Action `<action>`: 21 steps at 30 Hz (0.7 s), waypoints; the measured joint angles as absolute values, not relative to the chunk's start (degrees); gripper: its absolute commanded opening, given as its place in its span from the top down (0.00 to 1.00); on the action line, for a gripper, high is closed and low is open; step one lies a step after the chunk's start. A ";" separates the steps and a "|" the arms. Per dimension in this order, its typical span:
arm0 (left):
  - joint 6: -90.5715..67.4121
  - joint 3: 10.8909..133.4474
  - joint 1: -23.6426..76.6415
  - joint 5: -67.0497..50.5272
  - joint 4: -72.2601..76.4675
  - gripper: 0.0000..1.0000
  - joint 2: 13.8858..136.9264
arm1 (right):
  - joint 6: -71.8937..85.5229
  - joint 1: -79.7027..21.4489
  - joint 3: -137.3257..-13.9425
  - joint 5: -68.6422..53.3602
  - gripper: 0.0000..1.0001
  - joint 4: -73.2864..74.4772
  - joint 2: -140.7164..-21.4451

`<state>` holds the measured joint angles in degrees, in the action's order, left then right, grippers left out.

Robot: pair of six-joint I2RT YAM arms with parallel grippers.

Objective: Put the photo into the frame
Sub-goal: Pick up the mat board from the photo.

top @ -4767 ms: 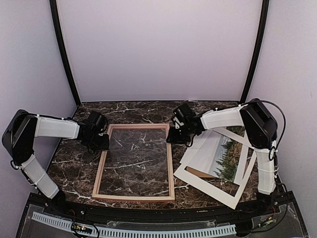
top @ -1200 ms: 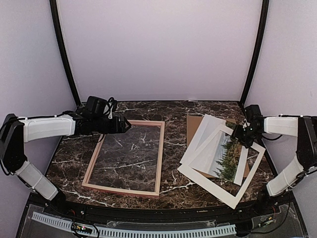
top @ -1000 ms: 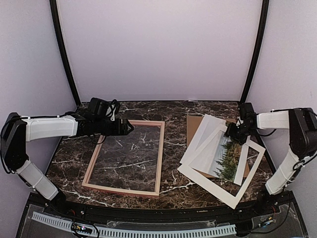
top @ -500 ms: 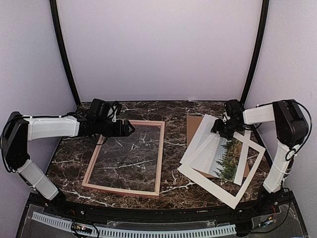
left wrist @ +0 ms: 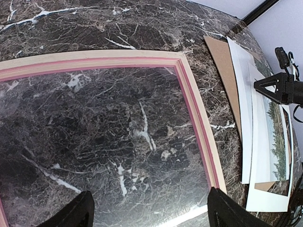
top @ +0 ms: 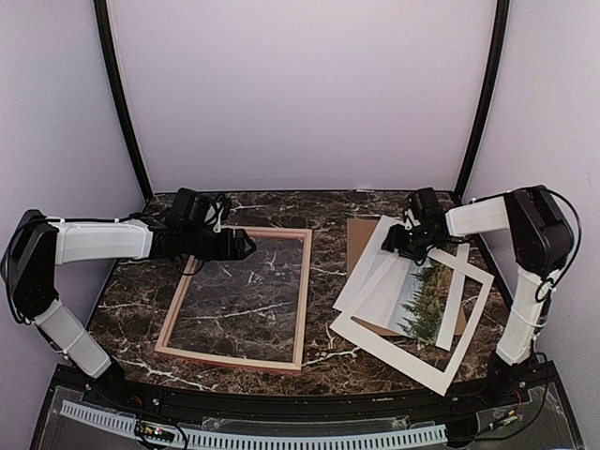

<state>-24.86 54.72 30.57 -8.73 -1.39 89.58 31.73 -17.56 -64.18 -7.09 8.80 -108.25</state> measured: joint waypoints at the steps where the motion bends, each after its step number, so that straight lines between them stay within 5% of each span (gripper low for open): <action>1: -24.86 54.70 30.57 -8.75 -1.39 0.15 89.58 | 31.55 -18.15 -64.47 -7.46 0.41 8.64 -108.53; 21: -22.50 58.46 36.67 -11.03 -1.72 0.15 94.39 | 21.23 -29.23 -73.60 -21.87 0.42 11.46 -114.83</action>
